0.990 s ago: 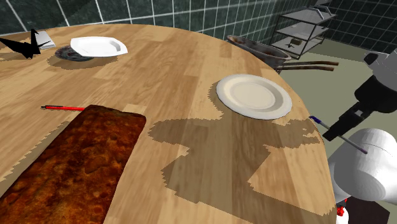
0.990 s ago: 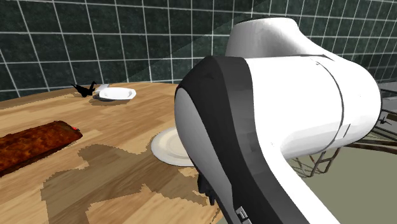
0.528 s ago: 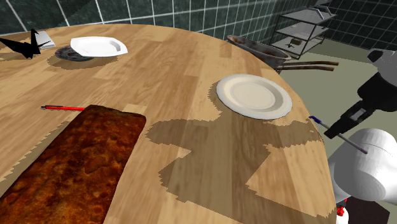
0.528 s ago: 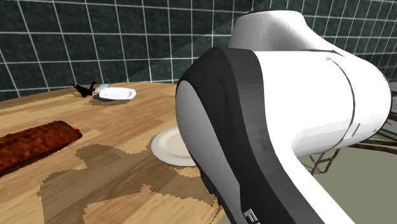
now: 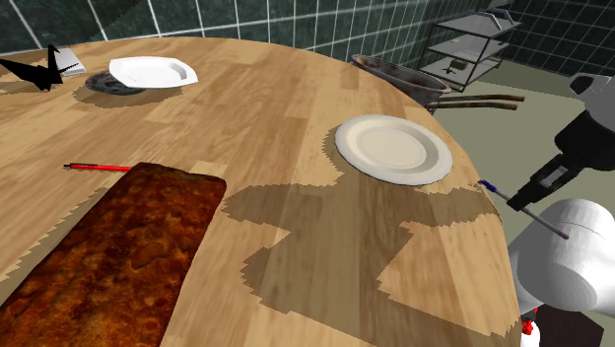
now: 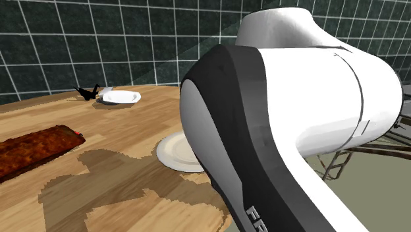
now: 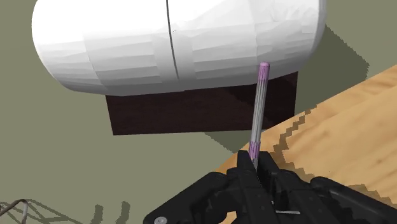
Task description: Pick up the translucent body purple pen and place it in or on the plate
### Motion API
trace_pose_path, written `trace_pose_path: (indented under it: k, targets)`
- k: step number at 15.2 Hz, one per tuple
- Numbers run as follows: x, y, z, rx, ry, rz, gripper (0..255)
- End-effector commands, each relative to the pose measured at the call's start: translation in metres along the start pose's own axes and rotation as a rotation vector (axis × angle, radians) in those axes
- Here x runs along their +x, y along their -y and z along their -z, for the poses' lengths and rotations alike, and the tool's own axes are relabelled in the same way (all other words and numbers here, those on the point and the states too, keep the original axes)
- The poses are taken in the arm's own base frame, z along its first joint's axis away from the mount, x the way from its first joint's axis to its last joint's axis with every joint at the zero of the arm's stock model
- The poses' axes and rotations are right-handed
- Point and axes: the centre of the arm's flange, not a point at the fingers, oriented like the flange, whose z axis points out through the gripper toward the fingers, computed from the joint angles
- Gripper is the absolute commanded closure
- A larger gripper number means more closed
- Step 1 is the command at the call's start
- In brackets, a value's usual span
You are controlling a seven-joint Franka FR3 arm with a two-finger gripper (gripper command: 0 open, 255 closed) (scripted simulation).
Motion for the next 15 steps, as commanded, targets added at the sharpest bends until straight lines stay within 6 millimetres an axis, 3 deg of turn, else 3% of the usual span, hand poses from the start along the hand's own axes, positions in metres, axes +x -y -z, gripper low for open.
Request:
trace_pose_path:
  k: [1,15]
  targets:
    - [0.002,-0.001,0.006,-0.010,0.011,-0.004,255]
    - [0.009,0.000,0.077,-0.010,0.011,-0.004,255]
